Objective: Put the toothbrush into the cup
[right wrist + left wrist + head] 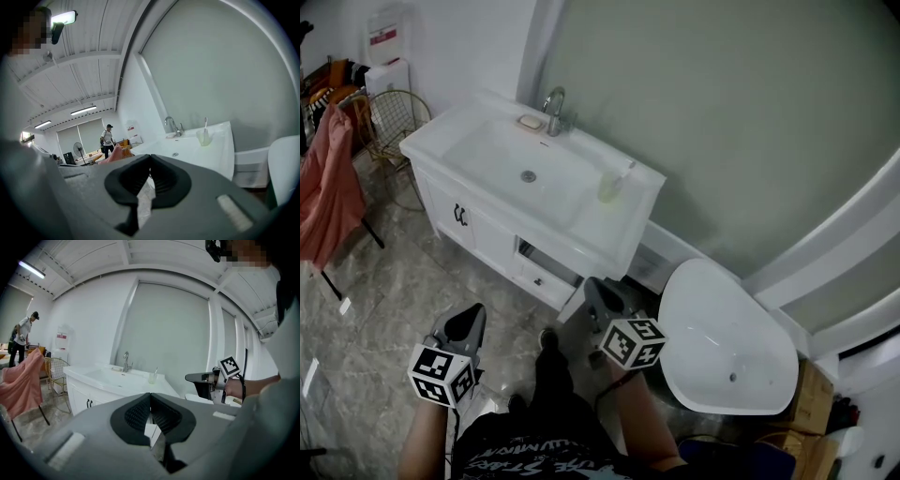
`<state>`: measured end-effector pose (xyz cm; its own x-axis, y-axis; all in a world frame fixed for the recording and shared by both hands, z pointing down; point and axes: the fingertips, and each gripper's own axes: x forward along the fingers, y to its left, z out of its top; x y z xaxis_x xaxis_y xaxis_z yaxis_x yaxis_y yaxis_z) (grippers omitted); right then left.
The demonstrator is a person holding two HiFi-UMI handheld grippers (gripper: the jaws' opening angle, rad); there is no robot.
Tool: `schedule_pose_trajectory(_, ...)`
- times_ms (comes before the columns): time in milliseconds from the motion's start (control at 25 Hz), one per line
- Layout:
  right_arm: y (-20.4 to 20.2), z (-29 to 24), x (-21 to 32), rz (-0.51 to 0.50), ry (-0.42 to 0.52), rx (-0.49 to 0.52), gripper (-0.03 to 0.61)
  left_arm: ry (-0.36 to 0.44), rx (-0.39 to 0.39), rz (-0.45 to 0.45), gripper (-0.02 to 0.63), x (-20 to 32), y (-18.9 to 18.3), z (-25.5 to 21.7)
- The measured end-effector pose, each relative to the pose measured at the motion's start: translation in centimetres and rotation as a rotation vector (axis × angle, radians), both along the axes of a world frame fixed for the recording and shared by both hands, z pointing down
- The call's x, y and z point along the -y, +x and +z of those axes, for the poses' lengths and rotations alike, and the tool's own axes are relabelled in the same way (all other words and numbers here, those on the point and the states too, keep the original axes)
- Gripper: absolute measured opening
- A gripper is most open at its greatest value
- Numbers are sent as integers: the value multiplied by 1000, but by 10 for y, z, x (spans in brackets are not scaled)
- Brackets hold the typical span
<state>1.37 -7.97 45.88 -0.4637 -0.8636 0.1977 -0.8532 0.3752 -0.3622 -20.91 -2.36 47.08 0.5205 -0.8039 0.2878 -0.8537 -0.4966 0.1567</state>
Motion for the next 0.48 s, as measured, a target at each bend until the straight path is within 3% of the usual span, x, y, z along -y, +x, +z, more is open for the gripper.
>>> schedule_pose_trajectory(480, -12, 13, -23, -5, -36, -22, 5, -29, 11, 26, 9, -25, -4, 8)
